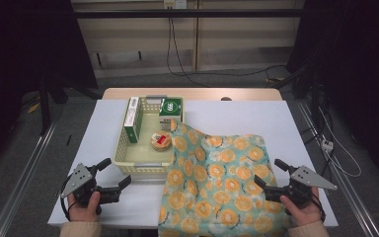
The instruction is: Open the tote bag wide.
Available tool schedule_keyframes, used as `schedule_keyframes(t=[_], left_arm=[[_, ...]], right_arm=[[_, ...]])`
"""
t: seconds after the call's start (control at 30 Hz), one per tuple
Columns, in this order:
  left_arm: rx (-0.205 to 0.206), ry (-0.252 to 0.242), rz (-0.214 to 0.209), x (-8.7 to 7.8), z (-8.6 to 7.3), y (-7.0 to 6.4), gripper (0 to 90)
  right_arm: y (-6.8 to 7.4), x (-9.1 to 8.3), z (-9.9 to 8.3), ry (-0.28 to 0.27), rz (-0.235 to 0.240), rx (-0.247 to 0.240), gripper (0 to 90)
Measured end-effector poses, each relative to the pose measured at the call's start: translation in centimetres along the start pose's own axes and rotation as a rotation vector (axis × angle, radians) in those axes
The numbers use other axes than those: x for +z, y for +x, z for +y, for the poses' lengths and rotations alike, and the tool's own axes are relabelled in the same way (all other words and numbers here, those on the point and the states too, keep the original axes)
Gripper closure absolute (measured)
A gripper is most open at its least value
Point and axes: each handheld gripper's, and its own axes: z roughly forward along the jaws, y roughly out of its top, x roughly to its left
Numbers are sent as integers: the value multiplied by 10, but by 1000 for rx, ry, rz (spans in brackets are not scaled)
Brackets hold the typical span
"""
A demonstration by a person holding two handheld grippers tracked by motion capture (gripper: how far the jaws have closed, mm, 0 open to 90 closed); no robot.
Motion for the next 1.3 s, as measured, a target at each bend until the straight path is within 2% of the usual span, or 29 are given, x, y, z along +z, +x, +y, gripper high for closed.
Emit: schedule_keyframes(t=[0.6, 0.67, 0.73, 0.8, 0.9, 1.0, 1.03, 1.1, 1.13, 1.2, 1.27, 1.3], left_arm=[[-3, -7, 12, -4, 0, 1, 29], [-5, -5, 11, -3, 0, 0, 29], [-9, -5, 12, -3, 0, 1, 29], [-17, -9, 8, -2, 0, 1, 29], [-31, -12, 15, -1, -1, 2, 29], [-44, -15, 25, -1, -2, 3, 28], [-41, -15, 25, -1, -2, 4, 27], [-35, -14, 25, 0, -1, 3, 27], [-35, -13, 24, -1, -1, 3, 27], [-32, -14, 23, -1, -1, 3, 27], [-31, -21, 24, -1, 0, 2, 27], [-29, -20, 21, 0, 1, 1, 27]], right_arm=[[0, 4, 3, 19, 23, -16, 42], [2, 6, 7, 37, 40, -42, 30], [4, 8, 9, 61, 47, -88, 30], [4, 10, 11, 70, 47, -90, 30], [1, 17, 20, 94, 52, -84, 37], [-2, 27, 28, 119, 58, -104, 58], [-5, 35, 33, 143, 61, -115, 64], [-7, 40, 35, 162, 58, -115, 65], [-11, 50, 40, 193, 51, -130, 60], [-13, 57, 43, 210, 54, -130, 60], [-24, 77, 47, 228, 89, -58, 68], [-24, 77, 47, 228, 89, -58, 68]])
